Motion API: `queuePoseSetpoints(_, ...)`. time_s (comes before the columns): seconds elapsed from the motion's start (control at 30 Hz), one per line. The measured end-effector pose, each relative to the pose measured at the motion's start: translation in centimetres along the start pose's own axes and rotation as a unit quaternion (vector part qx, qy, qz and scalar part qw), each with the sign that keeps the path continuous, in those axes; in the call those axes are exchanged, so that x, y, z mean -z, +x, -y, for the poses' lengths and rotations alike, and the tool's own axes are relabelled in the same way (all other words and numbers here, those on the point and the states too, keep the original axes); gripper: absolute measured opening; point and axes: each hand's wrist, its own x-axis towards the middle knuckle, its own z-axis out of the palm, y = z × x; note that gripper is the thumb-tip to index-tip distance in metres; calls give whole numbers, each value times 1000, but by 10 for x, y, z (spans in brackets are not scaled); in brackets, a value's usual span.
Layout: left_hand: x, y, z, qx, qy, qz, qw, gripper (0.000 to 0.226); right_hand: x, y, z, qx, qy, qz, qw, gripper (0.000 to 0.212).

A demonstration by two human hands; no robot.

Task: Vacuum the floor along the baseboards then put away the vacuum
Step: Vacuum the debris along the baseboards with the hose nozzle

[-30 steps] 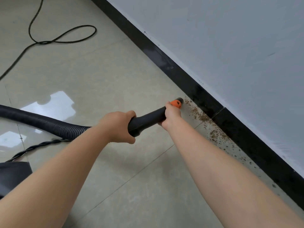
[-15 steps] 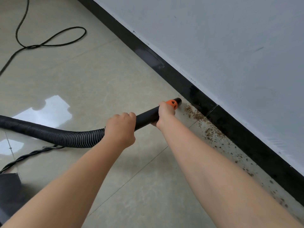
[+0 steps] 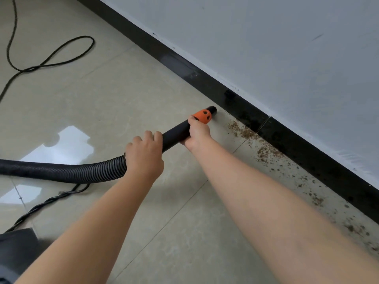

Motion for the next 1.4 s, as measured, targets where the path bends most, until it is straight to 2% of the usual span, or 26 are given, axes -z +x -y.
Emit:
queuePoseSetpoints(0.17,-6,5,-3,-28,31,-104,994,51,2,2,2,6,-15,-22,1000,49)
queuePoseSetpoints(0.27,-6,9,-8,-8,15,-21,1000,39,3,1,6,5,-18,-26,999,51)
queuePoseSetpoints(0.3,-5,11,-9,-8,13,-15,1000,37,3,2,7,5,-21,-31,999,53)
queuePoseSetpoints(0.43,3,22,-8,-4,15,-11,1000,34,5,9,10,4,-14,-36,999,59)
queuePoseSetpoints(0.63,8,23,-5,-7,21,-5,1000,30,7,13,10,-19,-2,3,1000,61)
queuePoseSetpoints(0.83,9,16,-2,-14,11,5,1000,31,7,16,9,-23,-9,15,1000,55)
queuePoseSetpoints(1.4,14,9,-19,-24,-45,28,998,36,22,14,23,-20,-40,-13,999,51)
